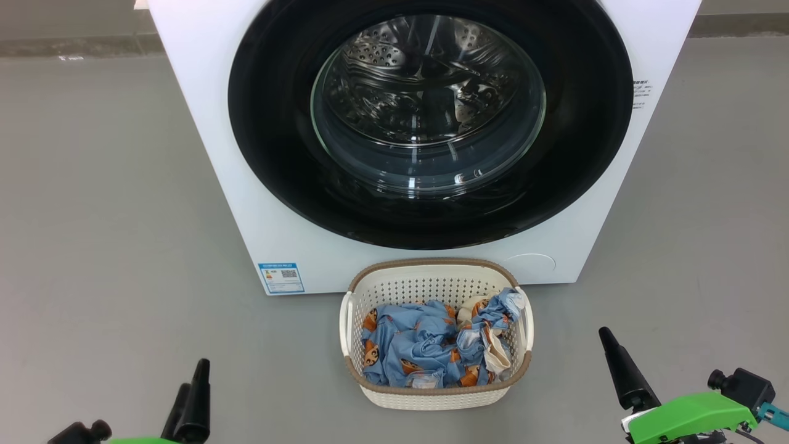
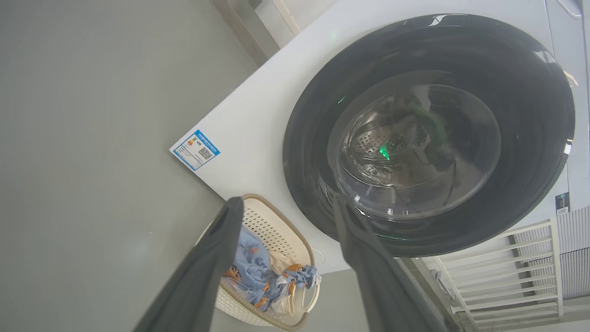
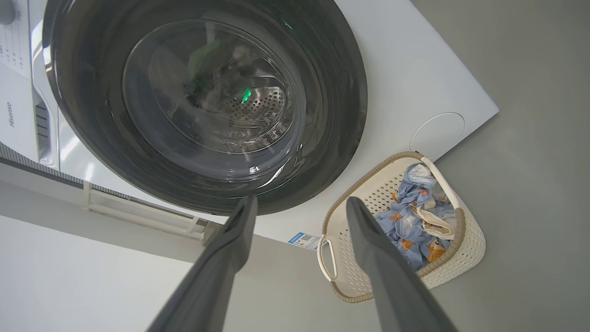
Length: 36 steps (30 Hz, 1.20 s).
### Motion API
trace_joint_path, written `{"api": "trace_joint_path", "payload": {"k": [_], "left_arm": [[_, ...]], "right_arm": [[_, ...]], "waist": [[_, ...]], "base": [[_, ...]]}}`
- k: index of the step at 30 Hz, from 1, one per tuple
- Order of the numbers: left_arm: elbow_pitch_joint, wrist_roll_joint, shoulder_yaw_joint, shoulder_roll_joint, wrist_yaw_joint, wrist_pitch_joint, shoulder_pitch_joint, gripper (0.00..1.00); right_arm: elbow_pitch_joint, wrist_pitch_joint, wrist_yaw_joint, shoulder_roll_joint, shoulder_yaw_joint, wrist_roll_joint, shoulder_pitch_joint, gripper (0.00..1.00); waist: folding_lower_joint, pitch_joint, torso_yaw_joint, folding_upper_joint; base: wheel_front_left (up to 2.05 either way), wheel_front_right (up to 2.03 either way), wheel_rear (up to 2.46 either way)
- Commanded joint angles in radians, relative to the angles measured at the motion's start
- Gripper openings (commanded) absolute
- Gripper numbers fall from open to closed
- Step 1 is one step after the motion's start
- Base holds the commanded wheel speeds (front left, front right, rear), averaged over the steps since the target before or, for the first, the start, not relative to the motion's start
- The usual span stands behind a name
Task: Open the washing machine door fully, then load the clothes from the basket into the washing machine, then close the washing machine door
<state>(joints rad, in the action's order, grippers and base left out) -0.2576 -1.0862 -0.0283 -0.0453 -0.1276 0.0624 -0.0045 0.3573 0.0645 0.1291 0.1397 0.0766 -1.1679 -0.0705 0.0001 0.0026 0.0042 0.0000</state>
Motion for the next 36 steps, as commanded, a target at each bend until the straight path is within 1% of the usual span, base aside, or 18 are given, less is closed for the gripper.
{"api": "trace_joint_path", "payload": {"k": [1, 4, 15, 17, 36], "left_arm": [[0.034, 0.033, 0.013, -0.022, -0.001, 0.013, -0.031, 1.00], [0.037, 0.095, 0.012, -0.026, -0.002, 0.025, -0.031, 1.00], [0.037, 0.256, 0.001, -0.035, -0.002, 0.057, -0.030, 1.00], [0.037, 0.269, 0.001, -0.035, -0.002, 0.060, -0.030, 1.00], [0.049, 0.523, -0.018, -0.047, -0.002, 0.116, -0.033, 1.00]], "right_arm": [[-0.021, 0.012, 0.001, 0.020, 0.017, 0.029, -0.046, 1.00], [-0.019, 0.024, 0.001, 0.028, 0.025, 0.067, -0.049, 1.00], [-0.017, 0.056, 0.001, 0.047, 0.038, 0.170, -0.050, 1.00], [-0.016, 0.059, 0.001, 0.050, 0.040, 0.180, -0.051, 1.00], [-0.006, 0.114, 0.001, 0.097, 0.071, 0.404, -0.047, 1.00]], "waist": [[0.0000, 0.000, 0.000, 0.0000], [0.0000, -0.001, -0.001, 0.0000], [0.0000, -0.004, -0.005, 0.0000], [0.0000, -0.004, -0.006, 0.0000], [-0.0001, -0.002, -0.003, 0.0000]], "base": [[0.00, 0.00, 0.00], [0.00, 0.00, 0.00], [0.00, 0.00, 0.00], [0.00, 0.00, 0.00], [0.00, 0.00, 0.00]]}}
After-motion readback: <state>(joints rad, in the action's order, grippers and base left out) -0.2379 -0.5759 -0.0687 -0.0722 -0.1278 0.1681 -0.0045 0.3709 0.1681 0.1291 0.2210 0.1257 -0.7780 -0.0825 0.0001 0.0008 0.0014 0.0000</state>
